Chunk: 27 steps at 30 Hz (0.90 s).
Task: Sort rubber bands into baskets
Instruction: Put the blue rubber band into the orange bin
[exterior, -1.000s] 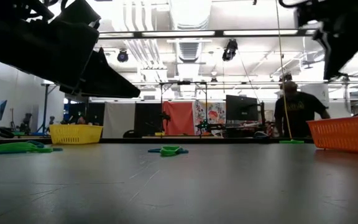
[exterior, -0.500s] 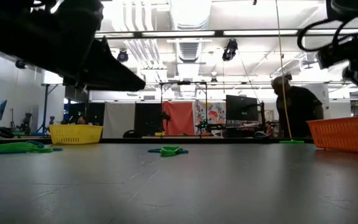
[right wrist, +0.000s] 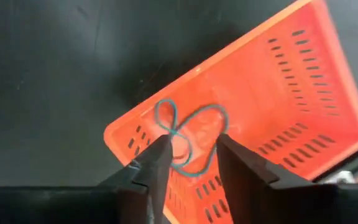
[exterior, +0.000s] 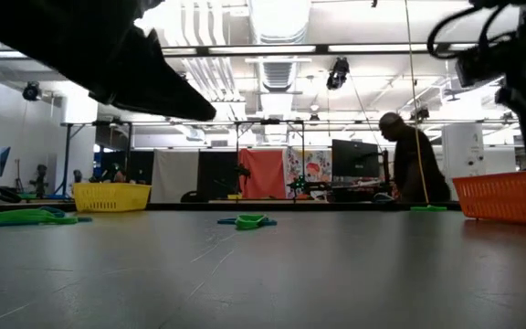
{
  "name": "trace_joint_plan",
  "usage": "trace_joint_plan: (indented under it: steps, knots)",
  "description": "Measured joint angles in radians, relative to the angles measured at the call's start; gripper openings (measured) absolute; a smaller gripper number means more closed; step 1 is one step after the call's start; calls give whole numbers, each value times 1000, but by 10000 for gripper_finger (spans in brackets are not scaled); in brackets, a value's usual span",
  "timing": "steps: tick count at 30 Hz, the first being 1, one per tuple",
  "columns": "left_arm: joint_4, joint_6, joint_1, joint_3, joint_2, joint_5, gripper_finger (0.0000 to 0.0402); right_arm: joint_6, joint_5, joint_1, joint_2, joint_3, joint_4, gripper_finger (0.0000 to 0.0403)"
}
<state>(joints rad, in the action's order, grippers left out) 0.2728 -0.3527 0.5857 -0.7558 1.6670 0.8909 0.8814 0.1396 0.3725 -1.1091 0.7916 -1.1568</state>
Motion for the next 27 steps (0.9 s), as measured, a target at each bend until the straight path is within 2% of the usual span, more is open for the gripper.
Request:
trace_joint_plan:
  steps: [6,10,14,17,20,23,27]
  knots:
    - [-97,-5,36,-46,-21,0,152,2,71,0,-2,108,-82,152]
    - [-188,-14,95,-90,-64,-2,152,-21,130,0,-6,174,-34,157]
    - [-320,-20,181,-121,-126,9,152,-141,292,2,-6,170,310,154]
    - [-334,-41,238,-109,-177,29,152,-358,298,-14,-8,114,658,149]
    - [-336,-93,290,-85,-210,81,152,-512,259,-54,-26,44,967,141]
    - [-332,-147,337,-61,-225,119,152,-595,189,-108,-80,13,1095,135]
    - [-327,-242,366,-11,-217,167,152,-646,167,-182,-206,22,1118,133]
